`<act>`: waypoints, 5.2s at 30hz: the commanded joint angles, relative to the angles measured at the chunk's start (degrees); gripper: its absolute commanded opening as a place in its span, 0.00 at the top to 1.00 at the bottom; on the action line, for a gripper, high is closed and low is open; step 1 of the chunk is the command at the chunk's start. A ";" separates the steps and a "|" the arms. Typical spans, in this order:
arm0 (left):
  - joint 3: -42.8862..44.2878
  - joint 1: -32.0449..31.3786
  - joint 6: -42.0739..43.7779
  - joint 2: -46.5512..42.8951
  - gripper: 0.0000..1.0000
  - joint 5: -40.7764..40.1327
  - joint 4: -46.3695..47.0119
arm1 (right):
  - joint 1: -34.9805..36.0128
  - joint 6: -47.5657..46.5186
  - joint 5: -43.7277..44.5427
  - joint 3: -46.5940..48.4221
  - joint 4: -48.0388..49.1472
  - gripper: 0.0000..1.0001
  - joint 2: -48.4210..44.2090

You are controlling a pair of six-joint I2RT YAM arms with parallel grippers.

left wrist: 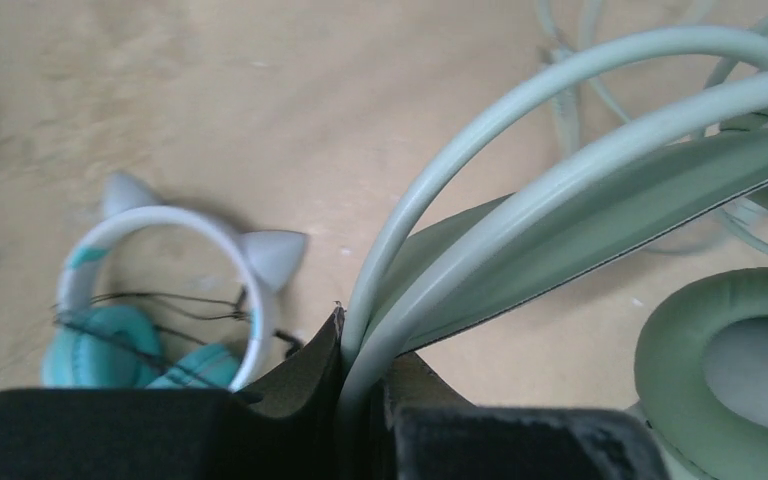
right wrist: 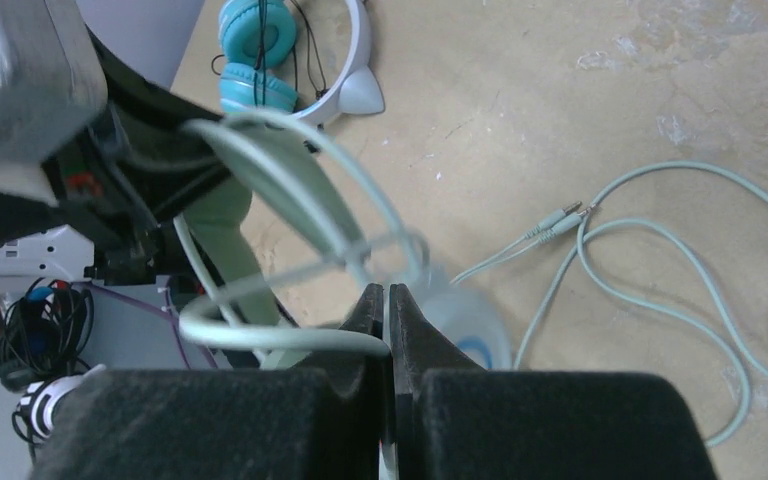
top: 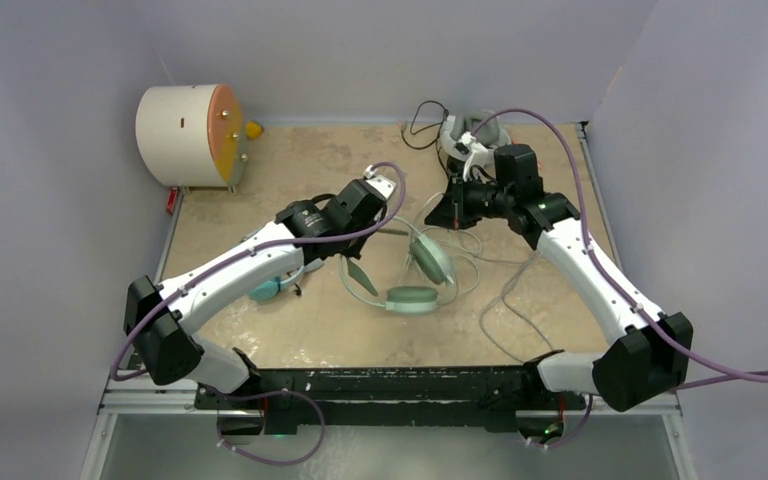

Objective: Wrap the headphones
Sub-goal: Wrap the headphones cable around the headphones.

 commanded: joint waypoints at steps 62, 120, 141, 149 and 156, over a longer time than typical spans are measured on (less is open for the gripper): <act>14.22 28.74 -42.59 -7.12 1.00 10.11 6.25 | 20.09 1.33 2.16 -33.20 55.90 0.17 -1.99; 19.53 29.08 -30.12 -8.16 1.00 26.10 10.27 | 16.14 15.66 9.73 -37.92 45.56 1.00 0.90; -1.90 20.98 4.32 -21.25 1.00 47.58 5.21 | 0.28 4.86 6.97 -16.04 8.24 1.00 -5.45; -7.17 6.49 13.90 -19.07 1.00 16.39 3.99 | -0.87 1.77 3.92 -7.35 -0.99 1.00 -5.67; -10.67 -1.88 24.47 -16.57 1.00 0.58 7.05 | -0.86 -1.93 -1.15 -5.29 -4.38 1.00 -5.57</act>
